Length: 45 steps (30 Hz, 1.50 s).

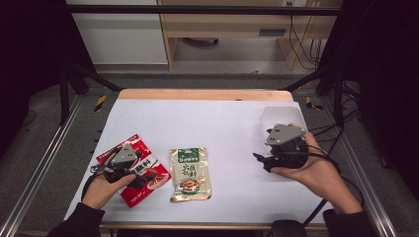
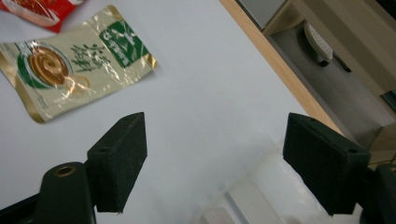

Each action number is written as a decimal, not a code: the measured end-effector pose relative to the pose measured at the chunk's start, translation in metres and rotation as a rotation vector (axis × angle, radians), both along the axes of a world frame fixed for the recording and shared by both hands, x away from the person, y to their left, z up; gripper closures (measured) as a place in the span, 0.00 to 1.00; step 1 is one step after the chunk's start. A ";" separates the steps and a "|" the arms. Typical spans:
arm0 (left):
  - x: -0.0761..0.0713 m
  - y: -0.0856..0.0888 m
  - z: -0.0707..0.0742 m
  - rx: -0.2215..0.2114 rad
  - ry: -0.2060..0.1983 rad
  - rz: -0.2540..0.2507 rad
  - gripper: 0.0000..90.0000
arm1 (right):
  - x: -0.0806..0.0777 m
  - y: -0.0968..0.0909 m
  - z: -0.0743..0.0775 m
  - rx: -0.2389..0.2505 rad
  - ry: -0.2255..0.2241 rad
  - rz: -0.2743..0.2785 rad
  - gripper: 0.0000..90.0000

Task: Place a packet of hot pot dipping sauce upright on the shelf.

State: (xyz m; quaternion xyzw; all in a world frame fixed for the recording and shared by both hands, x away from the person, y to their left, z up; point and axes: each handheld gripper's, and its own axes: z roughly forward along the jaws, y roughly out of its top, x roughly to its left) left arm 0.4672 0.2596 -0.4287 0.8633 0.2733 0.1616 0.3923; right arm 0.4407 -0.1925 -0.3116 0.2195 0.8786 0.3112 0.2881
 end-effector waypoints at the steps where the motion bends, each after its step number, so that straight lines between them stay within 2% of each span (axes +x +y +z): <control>1: 0.001 -0.003 0.002 0.003 0.001 -0.006 0.07 | 0.000 0.007 -0.004 0.011 0.001 -0.001 0.24; 2: 0.004 -0.008 0.005 0.016 0.000 -0.012 0.07 | 0.001 0.019 -0.012 0.034 0.010 -0.007 0.23; 3: 0.004 -0.008 0.005 0.016 0.000 -0.012 0.07 | 0.001 0.019 -0.012 0.034 0.010 -0.007 0.23; 4: 0.007 -0.011 0.007 0.020 0.000 -0.018 0.07 | 0.002 0.024 -0.017 0.055 0.008 -0.011 0.23; 6: 0.012 -0.018 0.009 0.035 0.001 -0.029 0.07 | 0.003 0.039 -0.032 0.081 0.014 -0.005 0.22; 9: 0.018 -0.027 0.011 0.058 -0.002 -0.039 0.07 | 0.003 0.055 -0.050 0.078 0.036 -0.001 0.20; 11: 0.019 -0.029 0.011 0.059 -0.004 -0.041 0.07 | 0.003 0.060 -0.056 0.081 0.042 0.010 0.20; 12: 0.023 -0.034 0.012 0.069 -0.005 -0.050 0.07 | 0.001 0.070 -0.068 0.104 0.059 0.017 0.21; 14: 0.025 -0.037 0.011 0.074 -0.003 -0.054 0.07 | 0.000 0.074 -0.072 0.109 0.063 0.017 0.21; 15: 0.028 -0.042 0.011 0.088 -0.001 -0.061 0.07 | -0.002 0.082 -0.082 0.114 0.067 0.018 0.22; 17: 0.029 -0.044 0.010 0.095 -0.001 -0.063 0.08 | -0.005 0.091 -0.093 0.117 0.074 0.025 0.23; 18: 0.031 -0.046 0.009 0.106 -0.001 -0.064 0.09 | -0.005 0.091 -0.093 0.117 0.074 0.025 0.23; 20: 0.035 -0.051 0.007 0.124 0.009 -0.079 0.10 | -0.007 0.102 -0.107 0.111 0.072 0.032 0.25; 21: 0.037 -0.053 0.005 0.134 0.010 -0.082 0.10 | -0.007 0.102 -0.107 0.111 0.072 0.032 0.25; 22: 0.040 -0.055 0.004 0.147 0.014 -0.086 0.10 | -0.007 0.105 -0.111 0.121 0.075 0.030 0.25; 23: 0.042 -0.057 0.002 0.149 0.020 -0.087 0.12 | -0.007 0.109 -0.118 0.158 0.072 0.026 0.27; 26: 0.048 -0.061 -0.003 0.169 0.037 -0.092 0.14 | -0.007 0.111 -0.124 0.185 0.076 0.015 0.28; 28: 0.053 -0.062 -0.007 0.167 0.057 -0.093 0.16 | -0.008 0.111 -0.129 0.193 0.075 0.004 0.28; 29: 0.054 -0.063 -0.008 0.173 0.060 -0.091 0.18 | -0.011 0.111 -0.133 0.188 0.068 -0.004 0.29; 35: 0.067 -0.064 -0.018 0.134 0.103 -0.072 0.21 | -0.014 0.112 -0.142 0.171 0.085 -0.003 0.29; 38: 0.073 -0.064 -0.020 0.145 0.113 -0.058 0.23 | -0.014 0.114 -0.143 0.168 0.087 -0.001 0.29; 40: 0.076 -0.063 -0.024 0.138 0.130 -0.056 0.25 | -0.014 0.114 -0.144 0.165 0.086 0.002 0.29; 42: 0.079 -0.064 -0.027 0.129 0.157 -0.069 0.25 | -0.014 0.114 -0.144 0.158 0.089 0.003 0.29; 45: 0.080 -0.067 -0.031 0.143 0.173 -0.076 0.25 | -0.014 0.114 -0.145 0.155 0.092 0.004 0.29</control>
